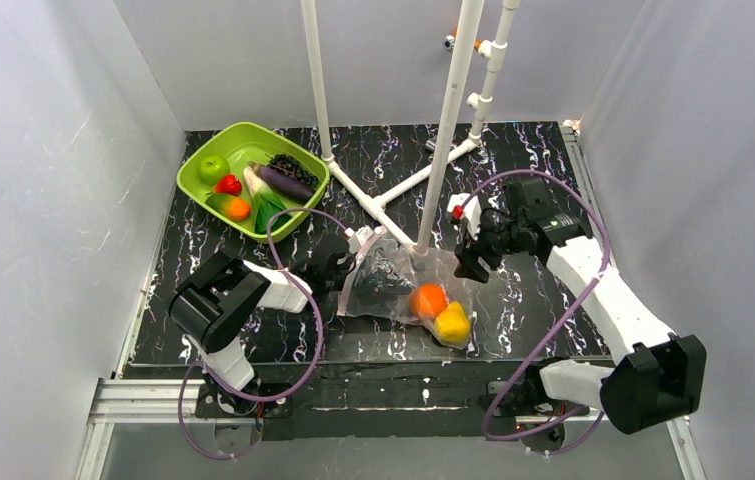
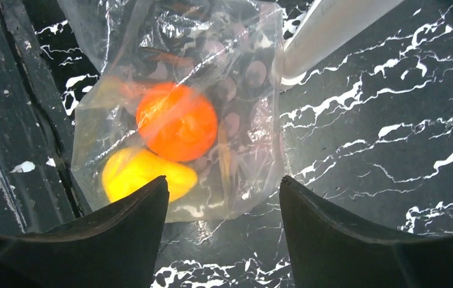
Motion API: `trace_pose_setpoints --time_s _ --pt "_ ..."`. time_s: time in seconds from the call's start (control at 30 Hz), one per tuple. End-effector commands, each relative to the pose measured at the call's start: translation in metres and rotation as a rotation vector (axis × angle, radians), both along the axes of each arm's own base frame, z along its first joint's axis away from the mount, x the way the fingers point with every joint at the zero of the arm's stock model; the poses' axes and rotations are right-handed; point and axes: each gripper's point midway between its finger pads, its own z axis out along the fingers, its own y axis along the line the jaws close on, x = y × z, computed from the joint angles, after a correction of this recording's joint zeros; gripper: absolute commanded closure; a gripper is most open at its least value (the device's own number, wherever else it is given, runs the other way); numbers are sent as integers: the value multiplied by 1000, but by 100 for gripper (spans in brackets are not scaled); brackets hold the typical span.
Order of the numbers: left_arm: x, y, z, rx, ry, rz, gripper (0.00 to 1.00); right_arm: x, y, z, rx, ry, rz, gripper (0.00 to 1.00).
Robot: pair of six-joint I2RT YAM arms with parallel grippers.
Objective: Open the zip-top bag and remove the fake food
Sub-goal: Adjust the zipper food storage bag at the center of the board.
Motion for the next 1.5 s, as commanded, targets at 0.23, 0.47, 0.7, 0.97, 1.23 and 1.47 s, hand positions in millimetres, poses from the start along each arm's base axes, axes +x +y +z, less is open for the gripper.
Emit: trace_pose_setpoints --time_s 0.23,0.47,0.7,0.97,1.23,1.47 --pt "-3 -15 12 -70 4 -47 34 -3 10 -29 91 529 -307 32" --pt "-8 -21 10 -97 61 -36 34 -18 20 -43 137 829 -383 30" --pt "-17 -26 11 -82 100 -50 2 -25 20 -41 58 921 -367 30" --pt "-29 -30 2 5 128 -80 15 -28 25 -47 -24 919 -358 45" --pt "-31 -30 4 14 108 -93 45 -26 27 -43 -14 913 -351 61" --pt "-29 -33 24 -53 42 -102 49 -1 19 -6 79 786 -369 47"
